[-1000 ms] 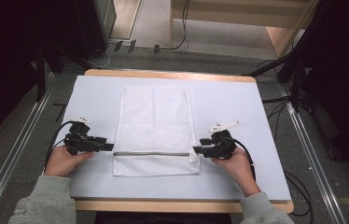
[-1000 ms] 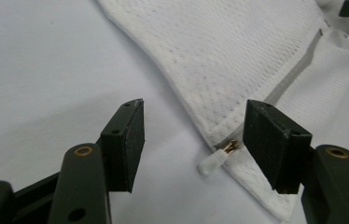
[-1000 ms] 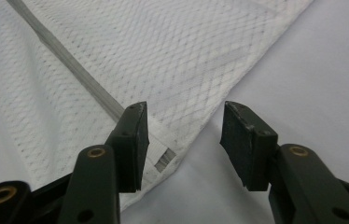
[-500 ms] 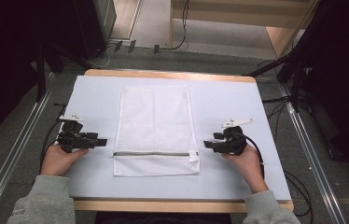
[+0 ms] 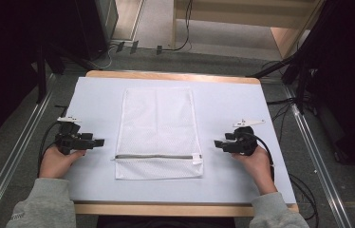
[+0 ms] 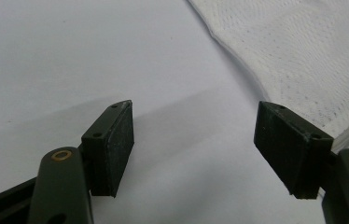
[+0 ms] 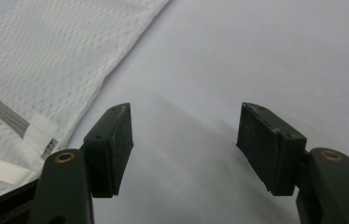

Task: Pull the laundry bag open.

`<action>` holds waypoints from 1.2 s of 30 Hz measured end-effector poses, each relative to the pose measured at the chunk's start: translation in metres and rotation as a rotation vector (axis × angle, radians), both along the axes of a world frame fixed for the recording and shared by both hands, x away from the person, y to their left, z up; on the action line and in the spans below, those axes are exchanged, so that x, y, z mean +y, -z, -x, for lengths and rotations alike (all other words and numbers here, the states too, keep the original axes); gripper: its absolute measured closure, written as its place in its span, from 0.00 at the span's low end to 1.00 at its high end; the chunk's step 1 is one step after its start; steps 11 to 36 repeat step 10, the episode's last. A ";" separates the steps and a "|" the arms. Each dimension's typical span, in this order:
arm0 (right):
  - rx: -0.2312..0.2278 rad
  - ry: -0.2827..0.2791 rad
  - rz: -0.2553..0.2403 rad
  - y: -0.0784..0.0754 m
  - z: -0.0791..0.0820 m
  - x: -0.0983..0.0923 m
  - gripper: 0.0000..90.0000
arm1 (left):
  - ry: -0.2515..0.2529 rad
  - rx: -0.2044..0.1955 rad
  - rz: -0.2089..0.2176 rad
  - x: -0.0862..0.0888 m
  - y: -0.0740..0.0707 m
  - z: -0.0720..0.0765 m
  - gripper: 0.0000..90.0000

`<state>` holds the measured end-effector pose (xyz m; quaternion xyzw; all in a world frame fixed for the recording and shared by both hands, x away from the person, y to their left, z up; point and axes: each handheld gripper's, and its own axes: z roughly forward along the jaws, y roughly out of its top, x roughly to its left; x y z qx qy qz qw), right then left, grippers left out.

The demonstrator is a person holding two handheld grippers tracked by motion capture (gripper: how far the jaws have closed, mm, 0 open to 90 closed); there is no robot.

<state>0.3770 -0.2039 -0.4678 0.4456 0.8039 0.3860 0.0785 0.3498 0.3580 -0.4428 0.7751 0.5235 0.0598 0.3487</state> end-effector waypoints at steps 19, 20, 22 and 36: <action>-0.022 0.028 0.045 0.005 0.001 -0.006 0.33 | -0.046 -0.045 -0.062 -0.001 0.003 -0.006 0.26; -0.022 0.028 0.045 0.005 0.001 -0.006 0.33 | -0.046 -0.045 -0.062 -0.001 0.003 -0.006 0.26; -0.022 0.028 0.045 0.005 0.001 -0.006 0.33 | -0.046 -0.045 -0.062 -0.001 0.003 -0.006 0.26; -0.022 0.028 0.045 0.005 0.001 -0.006 0.33 | -0.046 -0.045 -0.062 -0.001 0.003 -0.006 0.26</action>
